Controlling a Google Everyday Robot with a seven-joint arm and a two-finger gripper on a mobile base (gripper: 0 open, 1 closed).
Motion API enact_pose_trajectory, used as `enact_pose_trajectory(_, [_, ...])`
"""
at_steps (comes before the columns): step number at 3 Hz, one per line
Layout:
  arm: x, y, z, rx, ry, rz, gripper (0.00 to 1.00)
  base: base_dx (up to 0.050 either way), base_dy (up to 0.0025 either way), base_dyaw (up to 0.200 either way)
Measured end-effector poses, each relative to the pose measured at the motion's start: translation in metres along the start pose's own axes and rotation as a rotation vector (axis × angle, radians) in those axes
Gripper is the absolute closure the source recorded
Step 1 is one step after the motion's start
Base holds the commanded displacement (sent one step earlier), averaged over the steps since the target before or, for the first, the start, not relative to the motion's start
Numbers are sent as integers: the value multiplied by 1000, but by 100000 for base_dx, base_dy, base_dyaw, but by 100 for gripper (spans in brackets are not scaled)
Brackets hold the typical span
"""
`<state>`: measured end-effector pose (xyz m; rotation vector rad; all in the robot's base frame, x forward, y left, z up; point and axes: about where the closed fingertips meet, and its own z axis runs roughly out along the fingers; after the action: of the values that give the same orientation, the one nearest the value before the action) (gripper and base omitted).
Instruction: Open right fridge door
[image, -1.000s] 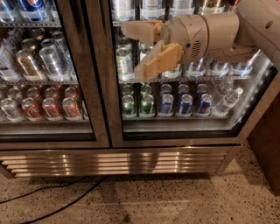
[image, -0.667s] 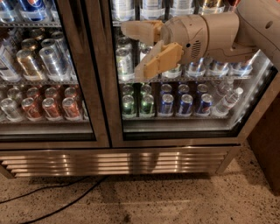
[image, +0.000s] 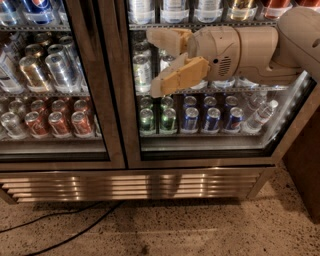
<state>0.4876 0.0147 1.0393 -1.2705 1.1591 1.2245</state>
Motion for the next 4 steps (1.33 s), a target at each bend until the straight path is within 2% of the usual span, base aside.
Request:
enact_pose_trajectory(1, [0,-2,-2,43,-24,-5,0,0,0,0])
enact_pose_trajectory(2, [0,-2,-2,43,-24,-5,0,3991,243,12204])
enact_pose_trajectory(3, [0,-2,-2,43,-24,-5,0,4754,-2,57])
enact_pose_trajectory(4, [0,-2,-2,43,-24,-6,0,-1,1,-19814])
